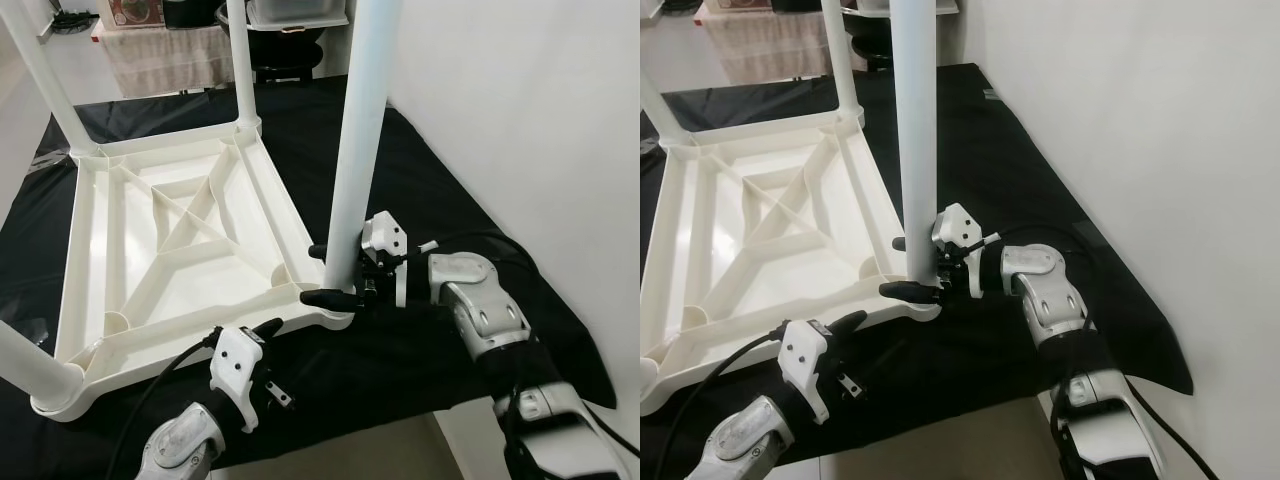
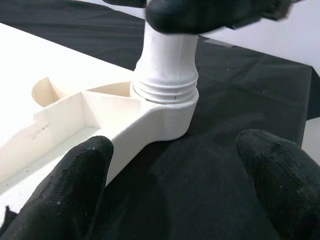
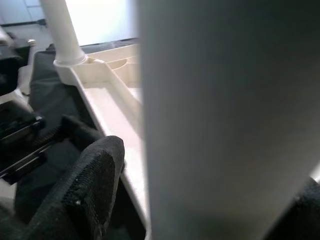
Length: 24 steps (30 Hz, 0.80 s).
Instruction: Building children table
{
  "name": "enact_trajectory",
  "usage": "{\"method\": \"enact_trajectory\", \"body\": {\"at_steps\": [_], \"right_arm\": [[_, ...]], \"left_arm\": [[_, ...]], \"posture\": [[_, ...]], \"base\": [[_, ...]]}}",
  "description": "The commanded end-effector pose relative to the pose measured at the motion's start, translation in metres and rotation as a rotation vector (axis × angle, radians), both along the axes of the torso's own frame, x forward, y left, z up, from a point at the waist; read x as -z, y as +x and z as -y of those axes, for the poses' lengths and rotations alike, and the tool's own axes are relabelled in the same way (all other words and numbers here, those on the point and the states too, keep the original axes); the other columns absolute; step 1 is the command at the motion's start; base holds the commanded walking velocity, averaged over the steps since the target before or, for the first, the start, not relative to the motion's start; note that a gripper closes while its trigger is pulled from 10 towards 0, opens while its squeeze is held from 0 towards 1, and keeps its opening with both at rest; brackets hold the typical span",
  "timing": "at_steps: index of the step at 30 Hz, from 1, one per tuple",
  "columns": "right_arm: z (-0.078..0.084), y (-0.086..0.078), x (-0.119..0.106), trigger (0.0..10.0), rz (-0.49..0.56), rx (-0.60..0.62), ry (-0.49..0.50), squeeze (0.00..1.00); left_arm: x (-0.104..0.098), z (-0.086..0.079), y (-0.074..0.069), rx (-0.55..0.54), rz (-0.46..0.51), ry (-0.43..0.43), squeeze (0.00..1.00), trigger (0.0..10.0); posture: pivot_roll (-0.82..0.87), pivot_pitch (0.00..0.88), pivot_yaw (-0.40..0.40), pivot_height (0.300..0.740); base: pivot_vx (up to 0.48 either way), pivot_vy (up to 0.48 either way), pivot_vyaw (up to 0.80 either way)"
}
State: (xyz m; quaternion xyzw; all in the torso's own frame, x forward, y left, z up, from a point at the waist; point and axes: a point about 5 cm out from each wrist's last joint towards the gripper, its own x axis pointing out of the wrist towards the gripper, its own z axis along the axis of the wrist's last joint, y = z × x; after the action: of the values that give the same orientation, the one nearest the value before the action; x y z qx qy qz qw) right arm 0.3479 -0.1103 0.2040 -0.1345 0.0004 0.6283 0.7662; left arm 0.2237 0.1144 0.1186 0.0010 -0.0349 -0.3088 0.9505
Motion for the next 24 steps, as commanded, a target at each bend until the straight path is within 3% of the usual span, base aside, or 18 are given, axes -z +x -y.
{"method": "enact_trajectory", "body": {"at_steps": [1,2,14,18,19,20,22,23,24], "right_arm": [[-0.008,0.000,0.000,2.0,-0.005,-0.043,0.003,0.00],[-0.008,0.002,-0.001,0.0,-0.016,-0.058,0.003,0.00],[0.011,0.002,0.004,0.0,-0.039,-0.098,-0.019,0.00],[0.027,0.003,0.006,0.0,-0.003,0.015,-0.012,0.00],[0.036,0.005,0.009,0.0,0.012,0.119,-0.018,0.00],[0.042,0.010,0.024,0.0,0.002,0.768,0.184,0.00],[0.042,0.010,0.024,0.0,0.002,0.768,0.184,0.00],[0.046,-0.005,0.038,0.0,-0.027,1.057,0.256,0.00],[0.046,-0.005,0.038,0.0,-0.027,1.057,0.256,0.00]], "left_arm": [[0.004,0.000,-0.005,-0.009,-0.011,0.010,0.00,10.0],[0.004,0.000,-0.006,-0.017,-0.005,0.013,0.00,10.0],[0.003,-0.001,-0.008,-0.025,0.002,0.019,0.00,10.0],[0.002,0.000,-0.009,-0.020,0.004,0.017,0.00,10.0],[0.002,0.000,-0.010,-0.018,0.003,0.014,0.00,10.0],[0.002,-0.003,-0.012,-0.015,0.002,0.015,0.00,10.0],[0.002,-0.003,-0.012,-0.015,0.002,0.015,0.00,10.0],[0.001,-0.004,-0.012,-0.014,0.001,0.014,0.00,10.0],[0.001,-0.004,-0.012,-0.014,0.001,0.014,0.00,10.0]], "posture": [[0.07,0.143,-0.072,0.740],[0.08,0.144,-0.073,0.740],[0.06,0.150,-0.064,0.740],[0.03,0.168,-0.055,0.740],[0.02,0.177,-0.057,0.740],[0.00,0.187,-0.072,0.740],[0.00,0.187,-0.072,0.740],[0.00,0.187,-0.070,0.740],[0.00,0.187,-0.070,0.740]], "base": [[0.000,0.000,0.00],[0.000,0.000,0.00],[0.000,0.000,0.00],[0.000,0.000,0.00],[0.000,0.000,0.00],[0.000,0.000,0.00],[0.000,0.000,0.00],[0.000,0.000,0.00],[0.000,0.000,0.00]]}}
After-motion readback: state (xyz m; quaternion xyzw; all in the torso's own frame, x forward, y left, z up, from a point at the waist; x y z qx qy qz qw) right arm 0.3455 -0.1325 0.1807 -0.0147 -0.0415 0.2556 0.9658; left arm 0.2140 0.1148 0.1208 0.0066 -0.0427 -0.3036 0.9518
